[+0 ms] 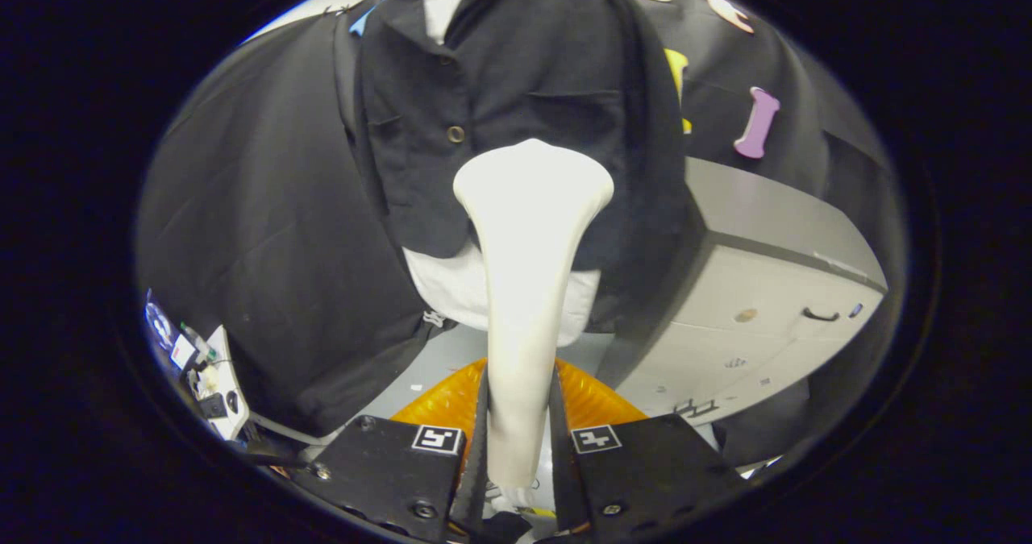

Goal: Iron the clothes twice with a garment steamer, once on the left side and once on the right side.

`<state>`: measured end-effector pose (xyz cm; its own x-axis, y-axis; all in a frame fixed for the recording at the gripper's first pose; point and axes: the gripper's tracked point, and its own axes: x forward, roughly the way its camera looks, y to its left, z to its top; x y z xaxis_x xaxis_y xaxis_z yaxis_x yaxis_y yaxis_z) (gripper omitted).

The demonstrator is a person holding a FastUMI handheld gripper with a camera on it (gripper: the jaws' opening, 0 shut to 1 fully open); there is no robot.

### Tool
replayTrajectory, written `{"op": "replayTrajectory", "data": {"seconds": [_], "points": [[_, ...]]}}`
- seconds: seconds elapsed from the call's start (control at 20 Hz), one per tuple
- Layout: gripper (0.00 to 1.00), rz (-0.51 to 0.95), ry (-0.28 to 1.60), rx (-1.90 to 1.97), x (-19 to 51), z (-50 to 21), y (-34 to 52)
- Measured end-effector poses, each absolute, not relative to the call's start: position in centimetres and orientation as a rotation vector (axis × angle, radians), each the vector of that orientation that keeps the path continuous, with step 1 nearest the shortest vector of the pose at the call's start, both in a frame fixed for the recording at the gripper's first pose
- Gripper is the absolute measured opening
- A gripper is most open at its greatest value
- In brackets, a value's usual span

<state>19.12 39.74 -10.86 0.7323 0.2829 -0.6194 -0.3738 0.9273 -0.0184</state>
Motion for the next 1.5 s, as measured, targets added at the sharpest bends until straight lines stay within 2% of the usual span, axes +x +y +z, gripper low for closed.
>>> {"op": "replayTrajectory", "data": {"seconds": [0.6, 0.8, 1.1, 1.5], "points": [[0.36, 0.194, 0.595, -0.008, 7.6, -10.7, 13.3], [0.36, 0.146, 0.554, 0.049, 4.1, -11.7, 6.9], [0.36, 0.103, 0.547, 0.101, -0.2, -13.7, 2.7], [0.36, 0.057, 0.526, 0.144, -4.0, -14.0, 2.5]]}}
